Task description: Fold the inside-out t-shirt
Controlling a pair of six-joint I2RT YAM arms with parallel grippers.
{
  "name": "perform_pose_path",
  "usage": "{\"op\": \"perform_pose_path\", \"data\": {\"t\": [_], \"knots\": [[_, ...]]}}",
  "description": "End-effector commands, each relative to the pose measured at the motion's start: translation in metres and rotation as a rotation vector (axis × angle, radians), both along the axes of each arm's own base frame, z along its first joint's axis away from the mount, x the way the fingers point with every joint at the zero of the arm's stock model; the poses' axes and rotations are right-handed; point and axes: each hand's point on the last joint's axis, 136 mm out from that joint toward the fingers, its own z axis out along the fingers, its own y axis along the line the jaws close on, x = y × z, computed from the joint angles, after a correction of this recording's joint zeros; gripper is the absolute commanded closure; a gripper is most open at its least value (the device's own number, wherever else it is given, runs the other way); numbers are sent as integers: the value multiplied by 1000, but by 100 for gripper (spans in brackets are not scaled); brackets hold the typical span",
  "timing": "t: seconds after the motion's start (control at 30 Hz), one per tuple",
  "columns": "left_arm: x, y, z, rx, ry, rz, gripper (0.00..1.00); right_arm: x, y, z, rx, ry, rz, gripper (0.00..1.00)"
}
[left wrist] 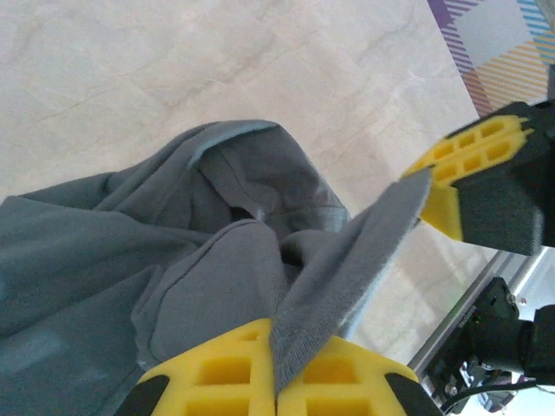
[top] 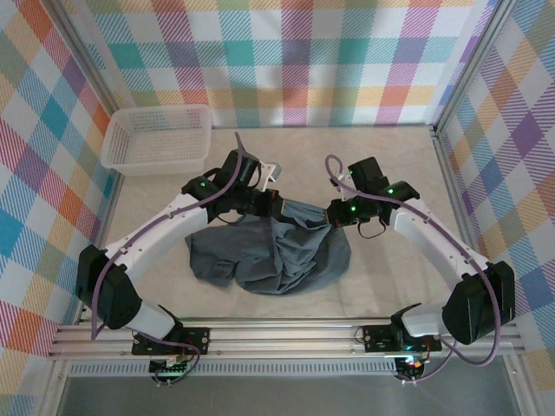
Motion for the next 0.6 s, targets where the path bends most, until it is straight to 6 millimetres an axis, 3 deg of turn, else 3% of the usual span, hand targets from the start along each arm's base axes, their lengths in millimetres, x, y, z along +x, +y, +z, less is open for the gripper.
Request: {"op": "perform_pose_path", "data": {"t": [0.0,0.07,0.13,0.17,0.23,0.27,0.33,0.4,0.47,0.57], "knots": [[19,22,8,1,-13,60,100,-10,-42,-30,-165,117,-96,99],[15,17,13,-36,-10,27,100,-7,-63,-46,-286,126,-124,100],[9,13,7,-44,21,-4,97,-8,-65,-50,-316,154,-110,100],[10,14,1,-31,32,0,91,-8,-56,-45,-269,160,-93,100],[14,22,-28,37,50,28,70,-10,-20,-23,-46,150,-39,100],[16,26,-46,79,55,39,66,-13,-4,-10,57,145,-11,100],[25,35,-90,179,75,56,64,-18,22,18,249,137,38,100],[31,37,-118,217,93,57,67,-22,36,37,369,139,70,100],[28,24,-117,140,104,17,66,-24,39,46,406,153,65,100],[22,9,-78,-31,39,-4,60,-23,33,46,366,170,25,100]]}}
